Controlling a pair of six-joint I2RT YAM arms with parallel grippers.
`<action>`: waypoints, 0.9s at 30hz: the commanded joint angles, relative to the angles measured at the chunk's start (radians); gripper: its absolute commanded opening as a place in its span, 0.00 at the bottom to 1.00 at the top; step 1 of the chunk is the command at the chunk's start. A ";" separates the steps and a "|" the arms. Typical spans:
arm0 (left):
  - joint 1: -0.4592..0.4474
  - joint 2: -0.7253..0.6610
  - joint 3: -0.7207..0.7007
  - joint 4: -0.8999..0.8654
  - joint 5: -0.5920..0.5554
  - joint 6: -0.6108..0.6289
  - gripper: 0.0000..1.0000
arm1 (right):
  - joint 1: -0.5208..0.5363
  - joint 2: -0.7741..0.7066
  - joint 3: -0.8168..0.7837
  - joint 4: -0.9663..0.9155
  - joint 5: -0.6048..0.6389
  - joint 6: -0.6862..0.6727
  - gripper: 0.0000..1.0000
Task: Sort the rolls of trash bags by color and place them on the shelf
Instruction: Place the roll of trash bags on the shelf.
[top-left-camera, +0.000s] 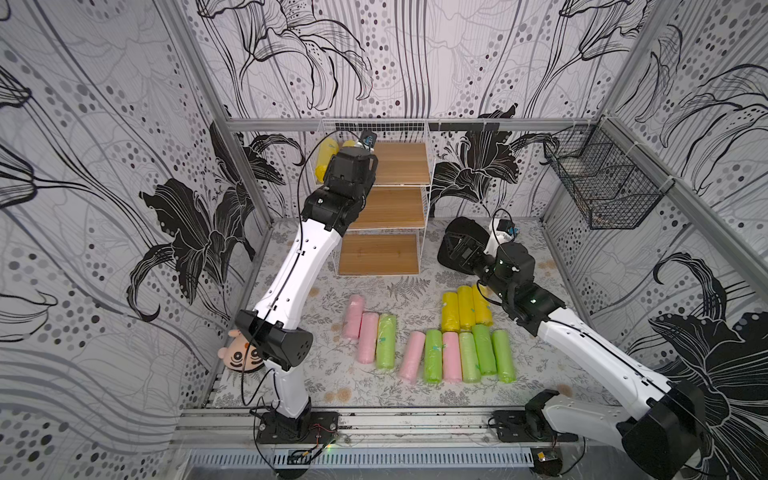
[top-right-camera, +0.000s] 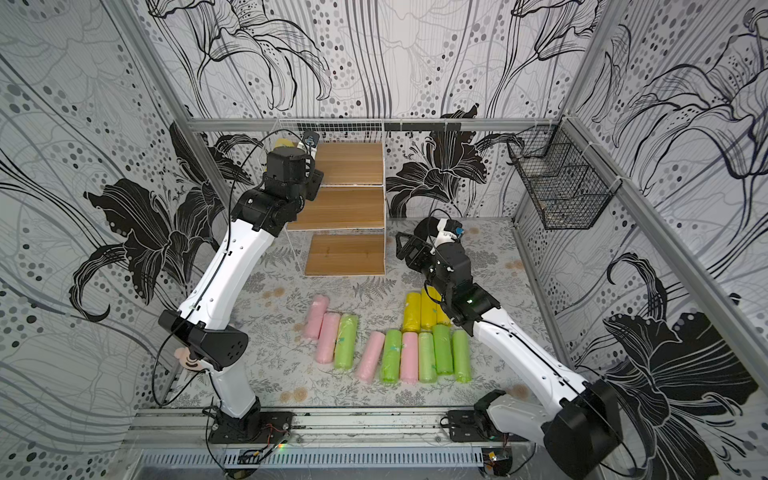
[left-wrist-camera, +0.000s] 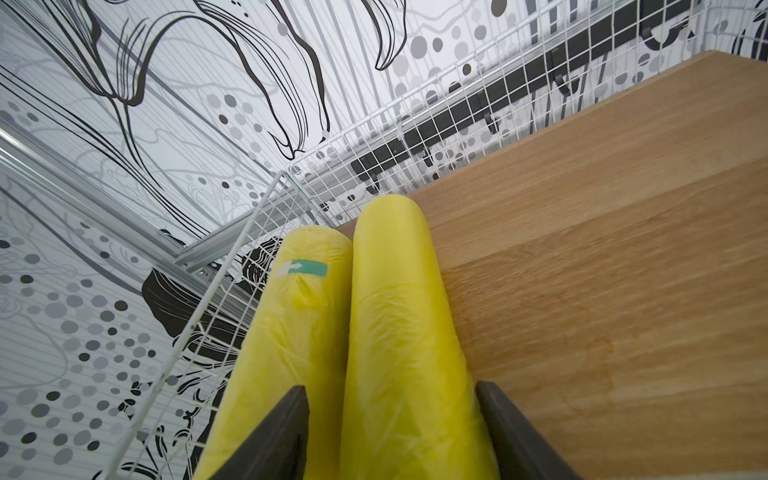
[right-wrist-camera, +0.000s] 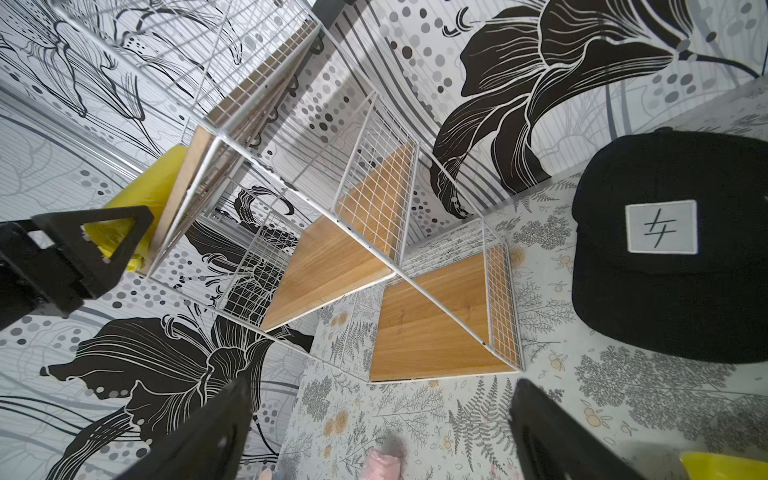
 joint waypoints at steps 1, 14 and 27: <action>-0.014 -0.051 -0.006 0.064 0.005 -0.014 0.67 | -0.004 0.009 0.016 -0.013 -0.013 -0.002 1.00; -0.065 -0.241 -0.194 0.055 0.147 -0.222 0.72 | -0.005 0.051 0.110 -0.357 -0.006 -0.248 0.98; -0.067 -0.628 -0.809 0.202 0.518 -0.596 0.70 | 0.002 0.254 0.155 -0.556 -0.051 -0.403 0.82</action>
